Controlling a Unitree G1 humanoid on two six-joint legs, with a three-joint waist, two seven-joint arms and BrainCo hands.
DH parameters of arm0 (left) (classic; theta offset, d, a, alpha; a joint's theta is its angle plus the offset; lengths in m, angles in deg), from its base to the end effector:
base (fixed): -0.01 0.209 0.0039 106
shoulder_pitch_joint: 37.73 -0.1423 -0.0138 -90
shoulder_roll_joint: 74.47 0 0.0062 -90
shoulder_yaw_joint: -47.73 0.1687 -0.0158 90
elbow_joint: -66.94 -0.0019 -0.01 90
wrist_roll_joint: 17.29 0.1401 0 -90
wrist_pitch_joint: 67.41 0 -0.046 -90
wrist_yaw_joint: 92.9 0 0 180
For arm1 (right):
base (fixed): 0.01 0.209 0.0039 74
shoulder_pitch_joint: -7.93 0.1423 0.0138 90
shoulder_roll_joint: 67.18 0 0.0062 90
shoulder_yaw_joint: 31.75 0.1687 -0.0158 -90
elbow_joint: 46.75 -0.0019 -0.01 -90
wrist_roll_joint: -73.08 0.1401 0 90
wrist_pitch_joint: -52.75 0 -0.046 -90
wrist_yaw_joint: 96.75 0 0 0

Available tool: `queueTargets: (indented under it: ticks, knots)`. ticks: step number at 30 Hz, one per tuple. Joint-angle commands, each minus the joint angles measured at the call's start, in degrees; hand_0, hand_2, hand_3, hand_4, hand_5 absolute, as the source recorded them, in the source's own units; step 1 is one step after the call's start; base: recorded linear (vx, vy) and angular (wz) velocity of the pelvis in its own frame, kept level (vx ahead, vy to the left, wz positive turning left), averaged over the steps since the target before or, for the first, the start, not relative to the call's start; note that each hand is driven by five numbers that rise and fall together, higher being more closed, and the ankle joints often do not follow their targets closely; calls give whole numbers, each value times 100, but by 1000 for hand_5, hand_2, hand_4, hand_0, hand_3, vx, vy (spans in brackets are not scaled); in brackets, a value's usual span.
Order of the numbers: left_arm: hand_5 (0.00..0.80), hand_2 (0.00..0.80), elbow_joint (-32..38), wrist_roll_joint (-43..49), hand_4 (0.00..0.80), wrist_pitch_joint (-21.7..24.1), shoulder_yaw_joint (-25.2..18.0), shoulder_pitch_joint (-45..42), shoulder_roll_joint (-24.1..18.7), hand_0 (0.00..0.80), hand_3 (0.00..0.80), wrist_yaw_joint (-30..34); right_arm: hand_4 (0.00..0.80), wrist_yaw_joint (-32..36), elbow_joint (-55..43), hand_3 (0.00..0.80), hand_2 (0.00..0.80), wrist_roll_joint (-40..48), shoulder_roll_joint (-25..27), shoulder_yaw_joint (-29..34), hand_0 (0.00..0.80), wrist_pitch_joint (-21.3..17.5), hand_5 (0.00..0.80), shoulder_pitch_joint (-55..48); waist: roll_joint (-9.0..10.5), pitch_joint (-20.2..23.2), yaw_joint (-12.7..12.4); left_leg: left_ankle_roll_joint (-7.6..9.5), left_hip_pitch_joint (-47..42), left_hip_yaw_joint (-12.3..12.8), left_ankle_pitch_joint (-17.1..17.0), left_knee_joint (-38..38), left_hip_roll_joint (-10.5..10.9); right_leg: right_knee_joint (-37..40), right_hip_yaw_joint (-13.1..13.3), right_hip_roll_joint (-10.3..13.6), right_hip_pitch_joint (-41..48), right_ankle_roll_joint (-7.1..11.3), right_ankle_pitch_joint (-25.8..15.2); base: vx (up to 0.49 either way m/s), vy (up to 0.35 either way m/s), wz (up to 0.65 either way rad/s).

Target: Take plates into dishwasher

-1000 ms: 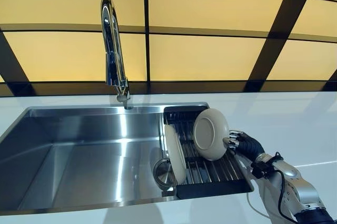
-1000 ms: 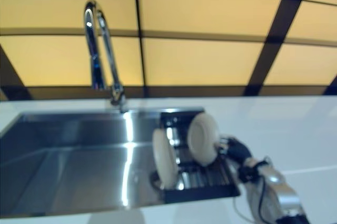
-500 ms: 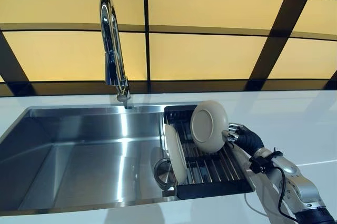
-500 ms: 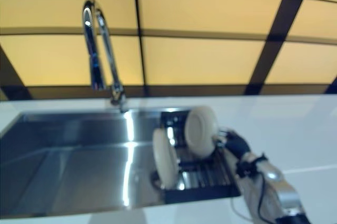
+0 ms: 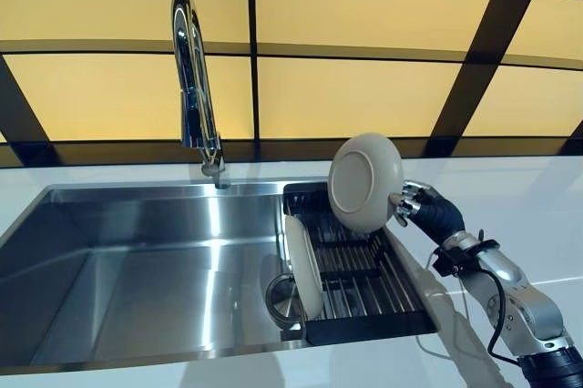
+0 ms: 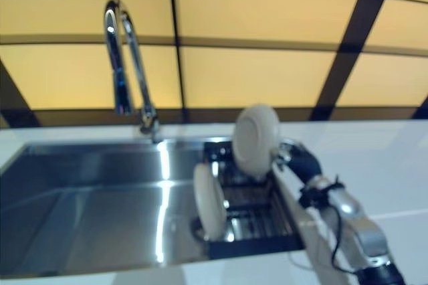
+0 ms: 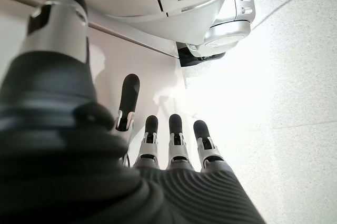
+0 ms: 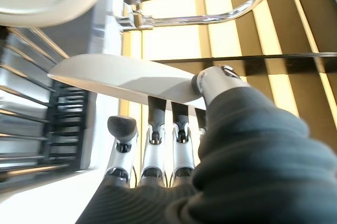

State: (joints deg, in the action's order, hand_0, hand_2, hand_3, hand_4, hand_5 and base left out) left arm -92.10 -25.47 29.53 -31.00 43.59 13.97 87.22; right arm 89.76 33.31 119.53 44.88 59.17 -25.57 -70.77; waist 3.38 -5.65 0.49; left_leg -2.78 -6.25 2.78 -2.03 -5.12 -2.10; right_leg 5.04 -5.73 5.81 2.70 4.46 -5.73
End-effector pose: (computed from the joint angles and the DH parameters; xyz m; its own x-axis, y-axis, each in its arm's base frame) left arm 0.0262 0.2403 -0.1020 0.3221 0.2102 -0.9231 0.0597 0.9686 0.2414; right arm 0.2312 -0.2267 0.1581 0.9476 0.2858 0.1426 -0.3002 0.9495 0.0916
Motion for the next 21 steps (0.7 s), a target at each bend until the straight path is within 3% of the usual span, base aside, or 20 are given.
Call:
queueTargets:
  ticks: [1,10,21]
  knots:
    - [0,0,213,-142,0,396,163,730,-122,0,0,127,800,-427,-415,800,800,375,248,432,800,-341,800,780,266,47,-32,285,20,236,280,273,336,-145,-45,41,128,203,-32,0,0,0]
    - [0,0,160,-235,0,435,108,685,-186,0,0,167,800,-1108,-326,800,800,583,575,791,800,-427,800,573,293,67,68,306,11,304,276,254,330,-146,46,14,102,199,-53,0,0,0]
    - [0,0,97,-341,0,526,22,580,-276,0,0,177,800,-1293,-63,800,800,829,1032,1439,800,-741,800,69,317,105,285,330,-2,457,318,271,316,-181,252,-38,4,215,-90,-5,3,-6]
